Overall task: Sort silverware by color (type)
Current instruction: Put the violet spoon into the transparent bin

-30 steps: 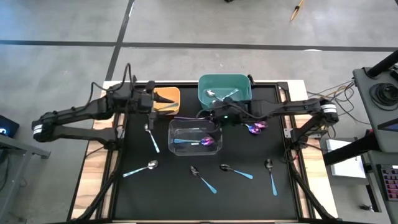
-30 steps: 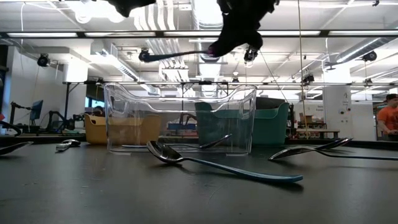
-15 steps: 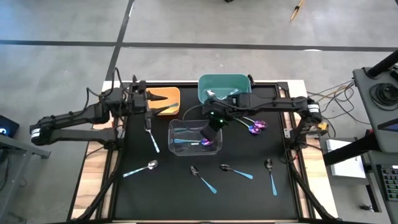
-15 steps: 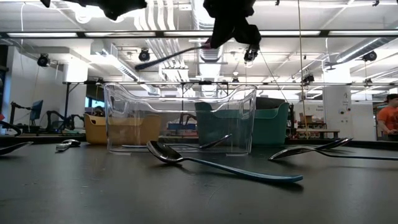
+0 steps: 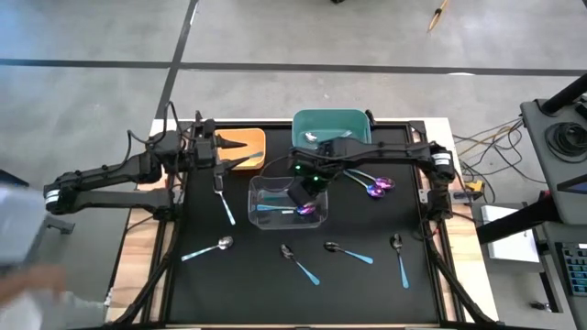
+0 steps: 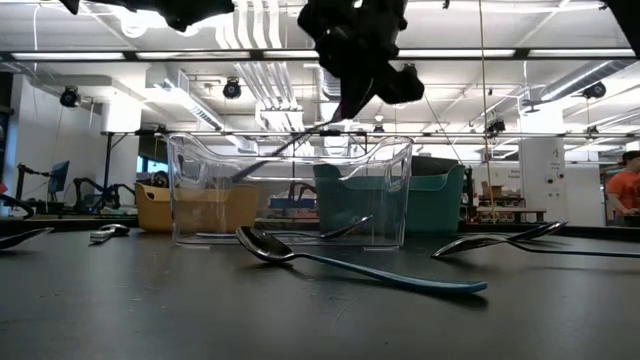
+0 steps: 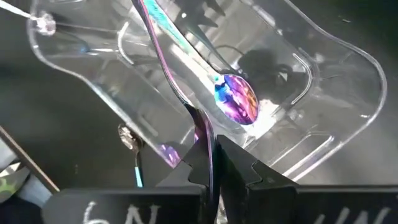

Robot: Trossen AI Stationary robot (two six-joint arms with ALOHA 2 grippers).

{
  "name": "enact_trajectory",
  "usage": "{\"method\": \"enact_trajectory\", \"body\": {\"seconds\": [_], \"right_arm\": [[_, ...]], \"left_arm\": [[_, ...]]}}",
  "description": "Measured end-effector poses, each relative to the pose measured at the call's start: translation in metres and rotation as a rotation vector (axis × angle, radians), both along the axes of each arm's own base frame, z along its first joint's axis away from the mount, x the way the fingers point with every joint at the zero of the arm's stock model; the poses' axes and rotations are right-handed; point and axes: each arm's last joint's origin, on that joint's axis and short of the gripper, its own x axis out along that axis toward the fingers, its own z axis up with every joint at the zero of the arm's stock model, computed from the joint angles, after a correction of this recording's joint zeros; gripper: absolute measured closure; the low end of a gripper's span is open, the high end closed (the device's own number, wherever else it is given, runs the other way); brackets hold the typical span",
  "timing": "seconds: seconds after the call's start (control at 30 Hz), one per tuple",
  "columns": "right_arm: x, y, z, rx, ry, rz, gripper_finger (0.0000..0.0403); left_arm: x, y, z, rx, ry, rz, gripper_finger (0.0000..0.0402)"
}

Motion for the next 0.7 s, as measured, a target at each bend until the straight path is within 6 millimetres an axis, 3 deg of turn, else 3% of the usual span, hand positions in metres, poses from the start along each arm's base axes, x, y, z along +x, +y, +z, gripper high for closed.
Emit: {"method": "enact_trajectory", "body": {"seconds": [0.7], "right_arm": [[0.018, -0.005, -0.023, 0.012, 0.0, -0.046, 0.0394]], "left_arm": [[-0.001, 0.0, -0.003, 0.032, 0.04, 0.003, 0.0251]]}}
